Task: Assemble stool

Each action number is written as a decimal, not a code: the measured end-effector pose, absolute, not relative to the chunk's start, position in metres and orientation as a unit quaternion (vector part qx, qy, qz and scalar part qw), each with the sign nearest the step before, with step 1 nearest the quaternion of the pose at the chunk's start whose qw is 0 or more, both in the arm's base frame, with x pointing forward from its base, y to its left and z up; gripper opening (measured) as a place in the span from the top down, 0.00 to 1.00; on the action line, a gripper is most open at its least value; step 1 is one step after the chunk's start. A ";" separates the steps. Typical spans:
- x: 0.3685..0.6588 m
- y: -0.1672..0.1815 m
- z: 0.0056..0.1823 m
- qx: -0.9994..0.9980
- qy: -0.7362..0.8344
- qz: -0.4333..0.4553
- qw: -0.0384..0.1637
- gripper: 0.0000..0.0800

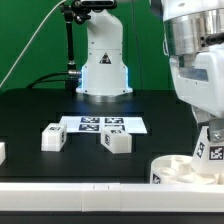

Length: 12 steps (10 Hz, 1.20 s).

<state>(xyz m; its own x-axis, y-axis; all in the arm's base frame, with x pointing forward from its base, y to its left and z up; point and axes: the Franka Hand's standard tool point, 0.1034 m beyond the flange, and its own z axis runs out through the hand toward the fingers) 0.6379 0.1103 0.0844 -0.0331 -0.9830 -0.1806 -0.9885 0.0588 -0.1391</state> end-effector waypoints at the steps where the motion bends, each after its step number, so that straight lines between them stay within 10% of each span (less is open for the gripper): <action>1: 0.639 0.113 0.084 -0.639 0.760 0.021 0.120 0.57; 8: 0.640 0.118 0.085 -0.511 0.848 0.055 0.133 0.57; 10: 0.638 0.121 0.092 -0.539 0.830 0.061 0.131 0.23; 12: 0.639 0.124 0.102 -0.554 0.819 0.058 0.138 0.20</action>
Offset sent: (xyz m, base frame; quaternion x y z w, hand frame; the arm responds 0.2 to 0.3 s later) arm -0.0015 -0.0016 -0.0056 -0.0089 0.0191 0.2059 0.9784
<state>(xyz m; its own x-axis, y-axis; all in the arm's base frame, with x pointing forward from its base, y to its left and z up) 0.6393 0.1238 0.1020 -0.3492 -0.8909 -0.2903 -0.9230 0.3805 -0.0574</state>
